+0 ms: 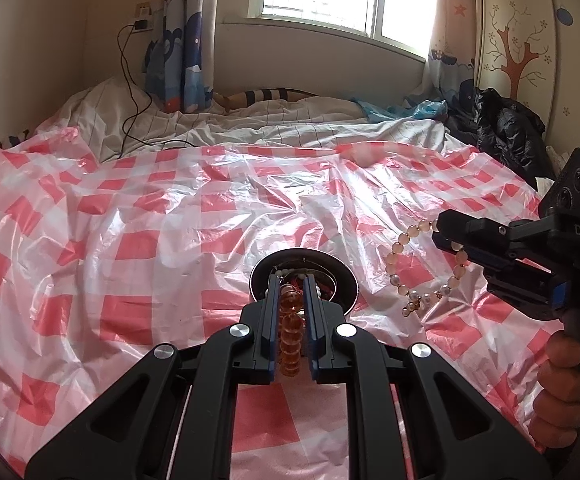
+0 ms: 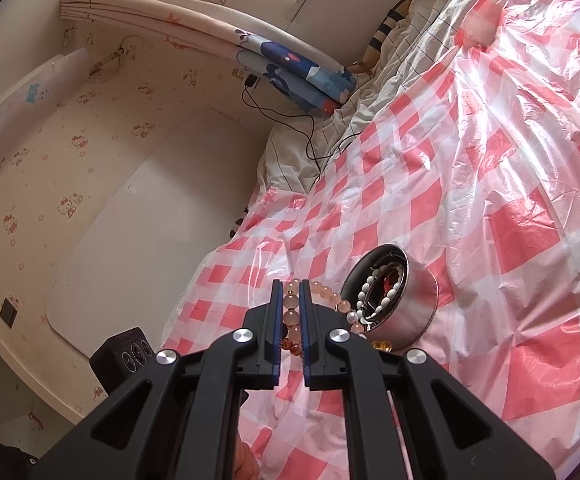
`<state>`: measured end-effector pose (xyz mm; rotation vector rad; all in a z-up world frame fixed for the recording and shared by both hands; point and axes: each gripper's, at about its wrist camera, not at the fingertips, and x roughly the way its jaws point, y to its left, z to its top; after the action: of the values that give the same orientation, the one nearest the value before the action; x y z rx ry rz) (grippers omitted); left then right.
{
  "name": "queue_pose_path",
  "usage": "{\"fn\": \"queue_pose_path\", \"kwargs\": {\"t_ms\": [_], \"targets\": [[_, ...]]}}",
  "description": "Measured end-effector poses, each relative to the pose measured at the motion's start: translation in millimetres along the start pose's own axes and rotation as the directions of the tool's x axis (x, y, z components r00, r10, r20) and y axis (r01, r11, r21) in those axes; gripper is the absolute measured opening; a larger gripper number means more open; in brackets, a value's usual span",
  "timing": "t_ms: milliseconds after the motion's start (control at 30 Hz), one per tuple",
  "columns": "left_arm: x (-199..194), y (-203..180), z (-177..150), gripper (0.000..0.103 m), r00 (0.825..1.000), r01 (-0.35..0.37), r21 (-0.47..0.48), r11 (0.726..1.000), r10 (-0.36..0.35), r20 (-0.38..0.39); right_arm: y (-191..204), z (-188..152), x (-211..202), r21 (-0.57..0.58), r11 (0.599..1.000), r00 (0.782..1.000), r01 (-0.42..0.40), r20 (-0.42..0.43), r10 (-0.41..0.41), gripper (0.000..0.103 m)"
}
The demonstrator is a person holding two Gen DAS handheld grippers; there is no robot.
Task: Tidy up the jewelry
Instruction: 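Carry both bracelets over the steel tin and lower them in, then open both grippers to release the bracelets into the tin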
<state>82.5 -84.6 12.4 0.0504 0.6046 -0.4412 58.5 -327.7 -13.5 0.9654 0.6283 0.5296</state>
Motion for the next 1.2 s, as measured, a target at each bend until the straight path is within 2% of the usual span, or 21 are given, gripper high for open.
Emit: {"fn": "queue_pose_path", "kwargs": {"t_ms": [533,867,933,1067,1167,1200], "targets": [[9,9,24,0.011,0.999,0.031,-0.044,0.999,-0.030,0.025,0,2,4,-0.004,1.000,1.000,-0.009,0.001,0.009,0.008],[33,15,45,0.010,0.997,0.072,-0.076,0.995,-0.071,0.016,3,7,3,0.000,1.000,1.000,-0.015,0.015,0.015,0.008],[41,14,47,0.011,0.994,0.106,-0.087,0.991,-0.106,0.003,3,8,3,0.001,1.000,1.000,-0.012,0.015,0.012,0.008],[68,17,44,0.011,0.975,0.203,-0.159,0.966,-0.214,-0.059,2,8,5,0.001,1.000,1.000,-0.007,0.012,0.007,0.008],[89,27,37,0.013,0.967,0.189,-0.216,0.958,-0.220,-0.130,1,9,7,0.002,1.000,1.000,0.002,0.007,-0.002,0.009],[92,34,35,0.014,0.960,0.201,-0.254,0.946,-0.242,-0.142,0,10,9,0.002,1.000,1.000,0.004,0.006,-0.004,0.008]]}}
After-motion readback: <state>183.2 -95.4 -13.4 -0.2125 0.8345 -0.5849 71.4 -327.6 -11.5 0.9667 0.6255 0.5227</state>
